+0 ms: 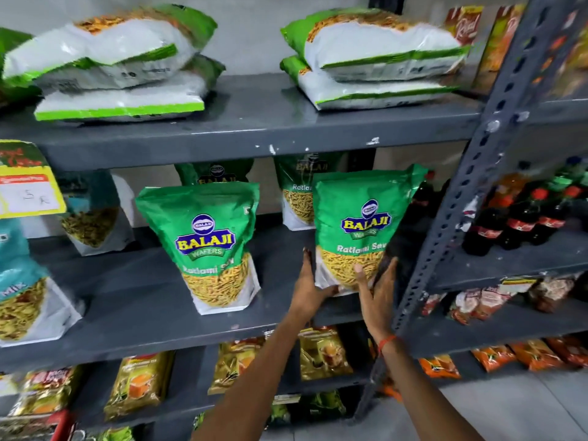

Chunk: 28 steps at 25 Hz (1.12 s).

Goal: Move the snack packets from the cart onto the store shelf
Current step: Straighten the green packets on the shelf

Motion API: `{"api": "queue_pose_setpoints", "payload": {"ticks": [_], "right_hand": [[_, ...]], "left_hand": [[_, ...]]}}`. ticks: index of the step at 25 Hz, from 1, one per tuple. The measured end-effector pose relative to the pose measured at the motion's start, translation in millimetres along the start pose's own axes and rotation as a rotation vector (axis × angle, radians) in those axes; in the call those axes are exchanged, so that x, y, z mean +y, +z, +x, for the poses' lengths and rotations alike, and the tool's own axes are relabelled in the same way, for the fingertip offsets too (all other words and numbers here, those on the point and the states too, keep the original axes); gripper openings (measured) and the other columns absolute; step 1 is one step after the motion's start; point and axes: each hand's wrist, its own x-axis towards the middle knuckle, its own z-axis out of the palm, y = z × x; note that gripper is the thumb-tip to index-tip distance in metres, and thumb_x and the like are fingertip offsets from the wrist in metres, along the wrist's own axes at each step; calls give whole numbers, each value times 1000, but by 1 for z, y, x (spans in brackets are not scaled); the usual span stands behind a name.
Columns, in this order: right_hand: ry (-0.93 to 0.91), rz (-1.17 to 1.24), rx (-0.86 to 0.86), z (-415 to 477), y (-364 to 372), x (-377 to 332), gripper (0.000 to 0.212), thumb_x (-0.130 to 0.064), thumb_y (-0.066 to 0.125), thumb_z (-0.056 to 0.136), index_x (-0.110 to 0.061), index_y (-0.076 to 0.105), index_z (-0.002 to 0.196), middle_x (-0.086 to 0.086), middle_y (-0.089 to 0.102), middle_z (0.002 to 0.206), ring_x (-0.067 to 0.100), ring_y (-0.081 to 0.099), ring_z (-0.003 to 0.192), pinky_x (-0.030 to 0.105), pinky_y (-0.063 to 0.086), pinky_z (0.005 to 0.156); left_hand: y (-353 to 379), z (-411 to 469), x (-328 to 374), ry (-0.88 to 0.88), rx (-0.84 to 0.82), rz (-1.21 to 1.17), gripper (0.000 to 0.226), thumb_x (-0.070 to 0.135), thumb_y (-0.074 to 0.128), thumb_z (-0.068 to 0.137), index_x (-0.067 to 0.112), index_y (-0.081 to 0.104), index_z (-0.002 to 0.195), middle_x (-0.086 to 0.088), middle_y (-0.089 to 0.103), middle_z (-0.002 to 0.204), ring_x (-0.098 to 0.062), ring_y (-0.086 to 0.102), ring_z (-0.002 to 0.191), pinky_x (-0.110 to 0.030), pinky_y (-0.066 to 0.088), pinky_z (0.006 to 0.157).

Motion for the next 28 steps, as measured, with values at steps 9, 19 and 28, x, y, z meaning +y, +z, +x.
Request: {"api": "queue_pose_setpoints", "payload": {"ticks": [9, 19, 28], "right_hand": [[81, -39, -330, 25, -14, 10, 83, -57, 59, 72, -26, 22, 140, -4, 50, 131, 16, 48, 122, 24, 33, 94], [-204, -206, -71, -3, -12, -2, 103, -78, 40, 70, -14, 13, 146, 13, 21, 154, 11, 18, 139, 29, 25, 112], [-229, -177, -709, -44, 117, -37, 101, -43, 74, 69, -16, 15, 146, 4, 23, 154, 17, 20, 142, 33, 21, 118]], "left_hand": [[-4, 26, -31, -75, -36, 144, 73, 11, 78, 68, 5, 41, 130, -13, 55, 132, -16, 51, 115, -9, 37, 80], [-10, -19, -3, -2, 145, 187, 101, 29, 78, 69, 21, 12, 146, 5, 26, 153, -8, 26, 139, -17, 29, 105], [-161, -68, -57, -52, 451, 44, 107, 41, 77, 64, 17, 11, 145, -10, 20, 156, -22, 24, 143, -43, 23, 118]]}}
